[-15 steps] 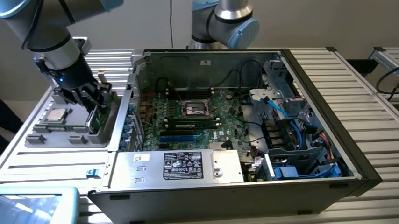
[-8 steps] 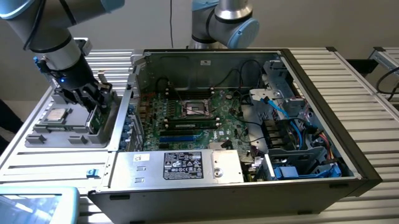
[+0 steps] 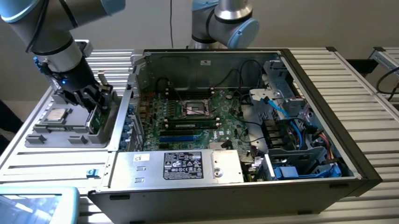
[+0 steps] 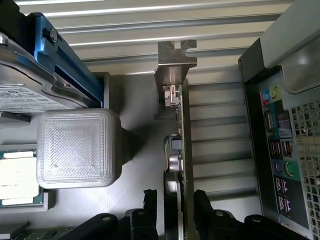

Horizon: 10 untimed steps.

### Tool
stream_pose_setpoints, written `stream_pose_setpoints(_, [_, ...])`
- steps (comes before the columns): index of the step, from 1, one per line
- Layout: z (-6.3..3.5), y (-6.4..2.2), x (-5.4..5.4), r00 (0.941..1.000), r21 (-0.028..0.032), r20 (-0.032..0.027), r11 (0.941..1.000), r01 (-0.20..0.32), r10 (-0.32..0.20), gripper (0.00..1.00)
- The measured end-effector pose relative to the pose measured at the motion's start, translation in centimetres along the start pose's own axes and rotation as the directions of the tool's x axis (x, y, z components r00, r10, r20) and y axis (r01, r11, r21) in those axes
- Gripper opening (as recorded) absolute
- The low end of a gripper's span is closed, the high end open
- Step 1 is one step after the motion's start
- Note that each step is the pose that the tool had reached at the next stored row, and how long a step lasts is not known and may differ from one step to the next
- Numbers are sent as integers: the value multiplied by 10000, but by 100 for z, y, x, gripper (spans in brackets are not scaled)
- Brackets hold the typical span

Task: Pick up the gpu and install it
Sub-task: 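Pick up the gpu and move the gpu toward the slot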

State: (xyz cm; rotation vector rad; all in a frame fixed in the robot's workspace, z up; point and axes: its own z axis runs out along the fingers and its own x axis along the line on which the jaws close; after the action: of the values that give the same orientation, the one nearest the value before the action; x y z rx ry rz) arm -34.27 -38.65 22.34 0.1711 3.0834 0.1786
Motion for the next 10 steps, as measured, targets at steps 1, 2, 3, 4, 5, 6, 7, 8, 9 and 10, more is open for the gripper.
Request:
stream_pose_setpoints(1, [5,1,0,10000,1,-8,10000,0,0,44])
stream_pose_setpoints(2, [10,3,1,10000,3,-13,10000,-2,2,44])
stream_pose_setpoints(3, [15,4,2,10000,2,-14,10000,-2,2,44])
stream_pose_setpoints(4, [18,6,2,10000,2,-16,10000,-3,3,44])
stream_pose_setpoints(5, [18,5,2,10000,4,-19,10000,-2,2,44])
stream_pose_setpoints(6, [18,5,2,10000,4,-19,10000,-2,2,42])
stream_pose_setpoints(7, [19,5,2,10000,3,-19,10000,-2,2,35])
stream_pose_setpoints(8, [18,5,2,10000,4,-20,10000,-2,2,29])
stream_pose_setpoints(9, [19,5,2,10000,3,-19,10000,-2,2,29])
stream_pose_setpoints(10, [19,5,2,10000,3,-19,10000,-2,2,29])
